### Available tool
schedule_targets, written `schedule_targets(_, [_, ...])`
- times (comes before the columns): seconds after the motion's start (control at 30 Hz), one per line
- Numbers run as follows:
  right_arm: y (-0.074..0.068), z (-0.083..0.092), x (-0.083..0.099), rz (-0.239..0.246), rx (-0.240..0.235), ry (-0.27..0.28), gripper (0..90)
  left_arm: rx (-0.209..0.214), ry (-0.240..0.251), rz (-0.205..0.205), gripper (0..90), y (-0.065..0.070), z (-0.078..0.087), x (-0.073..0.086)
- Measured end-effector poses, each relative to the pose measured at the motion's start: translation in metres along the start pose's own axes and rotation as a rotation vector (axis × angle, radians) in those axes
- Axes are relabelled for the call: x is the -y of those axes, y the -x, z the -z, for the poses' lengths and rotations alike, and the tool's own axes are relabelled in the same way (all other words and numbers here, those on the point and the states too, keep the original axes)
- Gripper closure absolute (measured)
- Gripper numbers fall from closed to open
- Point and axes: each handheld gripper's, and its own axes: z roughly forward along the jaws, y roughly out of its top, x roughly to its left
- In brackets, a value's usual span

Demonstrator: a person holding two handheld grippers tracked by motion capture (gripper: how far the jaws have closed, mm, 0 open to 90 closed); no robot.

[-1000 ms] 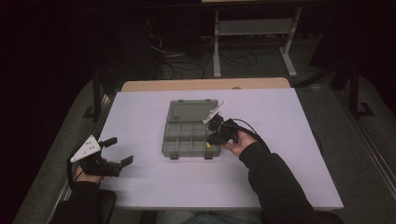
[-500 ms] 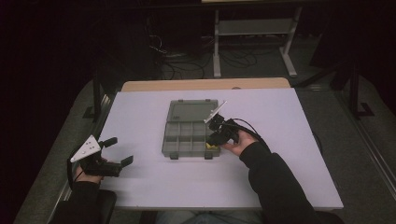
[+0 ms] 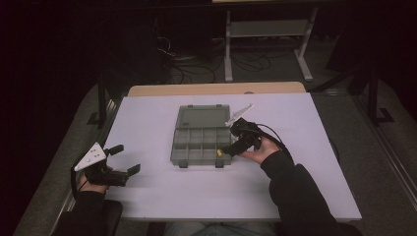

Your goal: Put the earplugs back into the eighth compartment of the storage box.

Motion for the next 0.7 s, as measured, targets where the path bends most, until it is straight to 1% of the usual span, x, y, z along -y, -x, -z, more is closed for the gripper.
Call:
schedule_targets(0.03, [0.001, 0.005, 0.001, -0.001, 0.002, 0.02, 13.6, 0.0, 0.0, 0.0, 0.0, 0.0, 0.0, 0.0])
schedule_targets(0.07, [0.001, 0.005, 0.001, -0.001, 0.002, 0.02, 13.6, 0.0, 0.0, 0.0, 0.0, 0.0, 0.0, 0.0])
schedule_targets(0.1, [0.002, 0.01, 0.003, -0.003, -0.001, 0.037, 12.5, 0.0, 0.0, 0.0, 0.0, 0.0, 0.0, 0.0])
schedule_targets(0.2, [0.002, 0.014, 0.004, -0.001, 0.0, 0.048, 10.6, 0.0, 0.0, 0.0, 0.0, 0.0, 0.0, 0.0])
schedule_targets(0.27, [0.003, 0.018, 0.007, -0.003, -0.011, 0.056, 5.2, 0.0, 0.001, 0.0, 0.0, 0.0, 0.0, 0.0])
schedule_targets(0.3, [0.003, 0.018, 0.007, -0.003, -0.011, 0.056, 5.2, 0.0, 0.0, 0.0, 0.0, 0.0, 0.0, 0.0])
schedule_targets(0.33, [0.004, 0.02, 0.009, -0.005, -0.012, 0.061, 2.5, -0.001, 0.0, 0.0, 0.0, 0.0, 0.0, 0.0])
schedule_targets(0.43, [0.005, 0.024, 0.012, -0.018, -0.008, 0.071, 0.0, -0.001, 0.001, 0.001, 0.0, 0.0, 0.0, 0.0])
schedule_targets(0.57, [0.007, 0.029, 0.017, -0.031, -0.006, 0.093, 0.0, 0.0, 0.001, 0.001, 0.0, 0.0, 0.0, 0.0])
schedule_targets(0.63, [0.009, 0.035, 0.022, -0.047, 0.005, 0.114, 0.0, 0.0, 0.001, 0.001, 0.0, 0.0, 0.0, 0.0])
schedule_targets(0.7, [0.01, 0.038, 0.025, -0.05, 0.011, 0.123, 0.0, 0.0, 0.001, 0.001, 0.0, 0.0, 0.0, 0.0])
